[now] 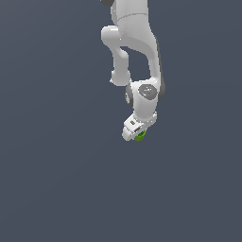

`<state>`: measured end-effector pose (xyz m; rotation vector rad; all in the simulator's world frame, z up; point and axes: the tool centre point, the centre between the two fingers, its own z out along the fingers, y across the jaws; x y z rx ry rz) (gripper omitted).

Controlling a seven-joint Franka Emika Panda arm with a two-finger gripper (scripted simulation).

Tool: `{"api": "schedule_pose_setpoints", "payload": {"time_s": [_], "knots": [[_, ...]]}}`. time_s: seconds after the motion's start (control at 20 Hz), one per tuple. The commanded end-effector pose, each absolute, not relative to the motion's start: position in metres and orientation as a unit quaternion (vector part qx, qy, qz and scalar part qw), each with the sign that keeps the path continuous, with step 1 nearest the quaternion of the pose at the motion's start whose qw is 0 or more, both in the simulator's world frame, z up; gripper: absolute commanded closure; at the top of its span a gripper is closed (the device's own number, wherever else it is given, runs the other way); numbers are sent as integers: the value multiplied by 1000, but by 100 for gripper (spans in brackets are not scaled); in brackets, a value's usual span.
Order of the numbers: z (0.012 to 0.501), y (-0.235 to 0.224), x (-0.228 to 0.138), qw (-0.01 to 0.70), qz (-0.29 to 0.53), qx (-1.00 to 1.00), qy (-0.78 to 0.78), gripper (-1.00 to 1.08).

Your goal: Pick up the object and move it to a goal position.

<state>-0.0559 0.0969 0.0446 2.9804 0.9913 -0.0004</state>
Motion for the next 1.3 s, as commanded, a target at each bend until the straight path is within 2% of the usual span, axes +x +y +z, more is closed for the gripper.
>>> {"api": "schedule_pose_setpoints", "payload": {"time_s": [0.0, 1.25], "knots": [[46, 103, -47, 0, 1, 949, 316, 108], [58, 187, 71, 0, 0, 949, 316, 108]]}}
